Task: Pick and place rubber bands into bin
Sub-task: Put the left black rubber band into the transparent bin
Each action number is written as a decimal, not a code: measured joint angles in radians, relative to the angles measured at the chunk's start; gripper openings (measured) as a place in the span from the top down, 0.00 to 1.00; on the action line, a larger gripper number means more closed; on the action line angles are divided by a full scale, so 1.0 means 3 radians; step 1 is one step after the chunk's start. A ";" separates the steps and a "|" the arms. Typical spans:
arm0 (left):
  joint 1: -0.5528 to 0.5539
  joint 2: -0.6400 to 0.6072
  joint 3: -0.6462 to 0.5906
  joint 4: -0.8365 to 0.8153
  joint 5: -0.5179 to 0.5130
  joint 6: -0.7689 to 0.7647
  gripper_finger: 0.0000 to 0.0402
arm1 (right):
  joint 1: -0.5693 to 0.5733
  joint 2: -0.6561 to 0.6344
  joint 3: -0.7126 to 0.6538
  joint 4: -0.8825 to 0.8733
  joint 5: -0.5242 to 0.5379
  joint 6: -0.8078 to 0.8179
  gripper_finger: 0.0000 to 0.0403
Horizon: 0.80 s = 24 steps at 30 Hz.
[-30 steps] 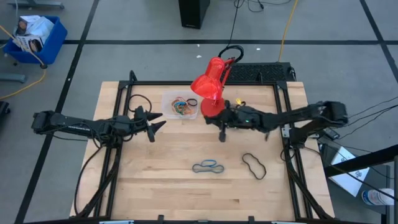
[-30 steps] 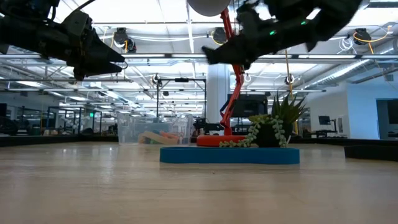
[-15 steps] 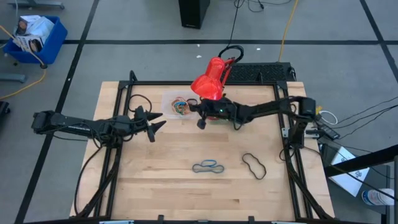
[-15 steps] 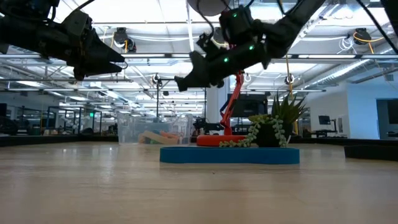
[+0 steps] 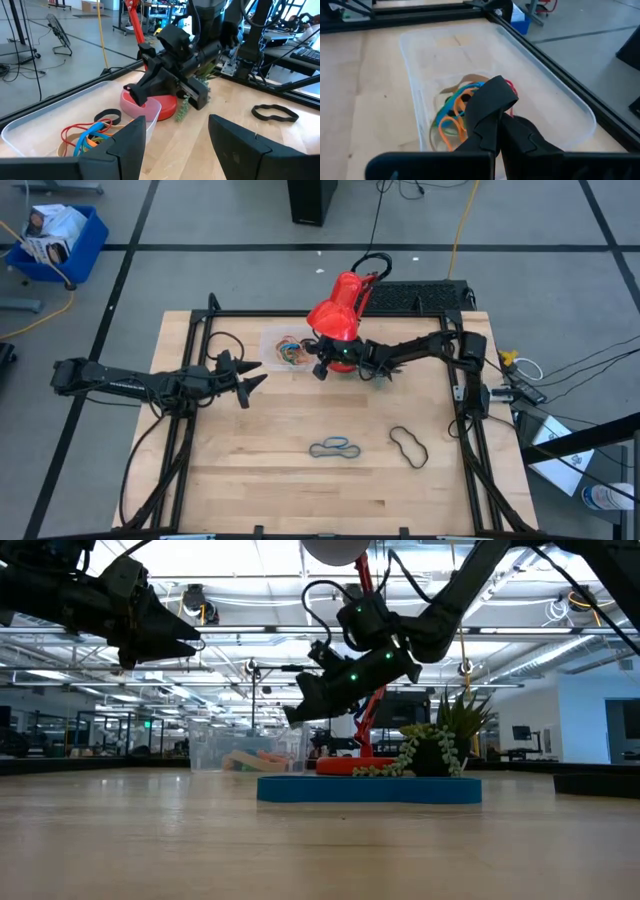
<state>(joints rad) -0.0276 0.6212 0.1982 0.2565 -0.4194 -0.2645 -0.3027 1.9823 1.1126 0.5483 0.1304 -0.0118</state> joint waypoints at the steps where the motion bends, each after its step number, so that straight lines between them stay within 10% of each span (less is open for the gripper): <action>1: 0.0001 -0.0001 0.0000 -0.0001 0.0000 0.0001 0.44 | 0.0000 -0.0003 0.0000 0.0005 0.0003 0.0001 0.99; 24: 0.0000 0.0000 0.0000 -0.0001 0.0000 -0.0001 0.44 | 0.0001 -0.0008 0.0000 0.0079 0.0008 0.0002 0.85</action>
<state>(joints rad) -0.0277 0.6212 0.1982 0.2562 -0.4194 -0.2649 -0.3023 1.9800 1.1126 0.5720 0.1329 -0.0113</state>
